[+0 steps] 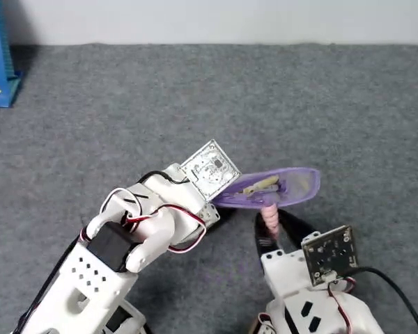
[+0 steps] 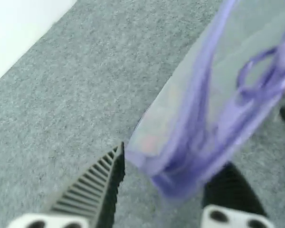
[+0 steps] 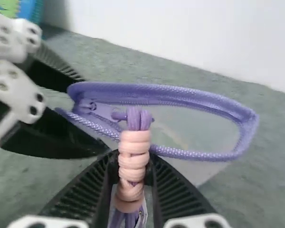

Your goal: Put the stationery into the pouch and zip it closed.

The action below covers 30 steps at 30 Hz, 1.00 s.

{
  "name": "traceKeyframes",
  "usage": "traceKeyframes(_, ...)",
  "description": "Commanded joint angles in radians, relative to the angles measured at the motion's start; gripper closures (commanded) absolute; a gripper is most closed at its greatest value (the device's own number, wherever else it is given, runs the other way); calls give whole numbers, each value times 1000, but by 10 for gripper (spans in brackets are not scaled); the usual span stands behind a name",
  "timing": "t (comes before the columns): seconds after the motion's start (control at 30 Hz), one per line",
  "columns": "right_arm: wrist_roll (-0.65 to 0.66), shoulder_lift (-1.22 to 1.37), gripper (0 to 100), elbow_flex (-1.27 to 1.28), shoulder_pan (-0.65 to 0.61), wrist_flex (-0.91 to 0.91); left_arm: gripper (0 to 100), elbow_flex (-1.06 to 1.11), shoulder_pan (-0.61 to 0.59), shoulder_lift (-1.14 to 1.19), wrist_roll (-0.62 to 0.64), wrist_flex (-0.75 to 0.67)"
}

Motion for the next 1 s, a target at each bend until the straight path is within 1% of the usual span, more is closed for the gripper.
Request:
traceKeyframes(0.0, 37, -1, 991, -48, 71, -16, 829, -5, 11, -84, -8, -23)
traceKeyframes(0.1, 43, -1, 991, -48, 73, -12, 870, 2, 66, -170, -8, -20)
traceKeyframes(0.17, 40, -1, 991, -48, 73, -12, 894, 35, 127, -238, -8, -26)
traceKeyframes(0.23, 40, -1, 991, -48, 73, -12, 895, 73, 190, -304, -8, -29)
traceKeyframes(0.3, 38, -1, 991, -48, 73, -7, 872, 125, 229, -365, -8, -58)
traceKeyframes(0.43, 38, -1, 991, -48, 71, -7, 803, 263, 229, -440, -6, -184)
traceKeyframes(0.57, 38, -1, 991, -48, 71, -5, 797, 352, 230, -463, -6, -259)
traceKeyframes(0.73, 38, -1, 991, -49, 71, -5, 797, 357, 230, -446, -6, -269)
traceKeyframes(0.8, 38, -1, 991, -49, 71, 1, 797, 358, 227, -439, -6, -293)
traceKeyframes(0.97, 38, -1, 991, -49, 71, 8, 797, 357, 144, -368, -6, -399)
